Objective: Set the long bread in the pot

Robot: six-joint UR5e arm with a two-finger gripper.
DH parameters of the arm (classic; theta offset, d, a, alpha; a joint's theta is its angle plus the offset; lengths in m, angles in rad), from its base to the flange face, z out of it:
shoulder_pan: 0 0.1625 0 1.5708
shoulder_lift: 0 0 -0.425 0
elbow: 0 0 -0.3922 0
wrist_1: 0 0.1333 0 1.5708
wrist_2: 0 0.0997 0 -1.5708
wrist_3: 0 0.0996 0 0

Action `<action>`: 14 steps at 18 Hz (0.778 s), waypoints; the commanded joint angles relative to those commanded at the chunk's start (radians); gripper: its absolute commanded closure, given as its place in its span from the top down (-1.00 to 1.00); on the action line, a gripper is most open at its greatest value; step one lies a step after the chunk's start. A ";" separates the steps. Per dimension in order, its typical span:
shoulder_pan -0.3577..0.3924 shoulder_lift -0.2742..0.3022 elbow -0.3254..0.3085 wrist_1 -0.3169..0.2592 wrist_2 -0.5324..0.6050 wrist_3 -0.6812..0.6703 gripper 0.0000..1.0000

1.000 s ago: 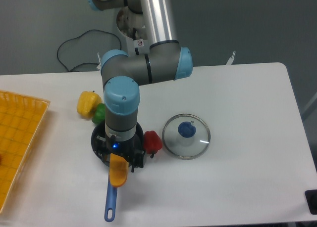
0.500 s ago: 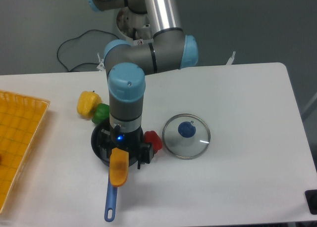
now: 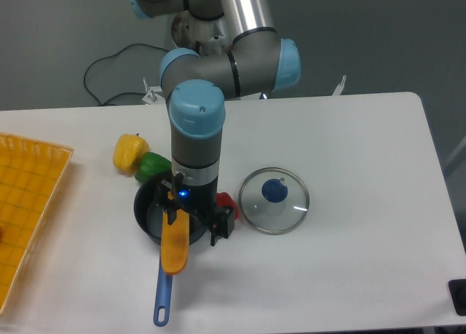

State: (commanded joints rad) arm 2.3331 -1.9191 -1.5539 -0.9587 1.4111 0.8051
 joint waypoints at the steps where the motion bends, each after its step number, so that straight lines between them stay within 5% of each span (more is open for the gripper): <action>1: 0.006 0.005 -0.008 0.000 0.021 0.032 1.00; 9: 0.060 0.026 -0.026 -0.077 0.164 0.285 1.00; 14: 0.126 0.061 -0.003 -0.208 0.175 0.428 1.00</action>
State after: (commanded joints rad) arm 2.4588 -1.8578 -1.5570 -1.1672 1.5861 1.2329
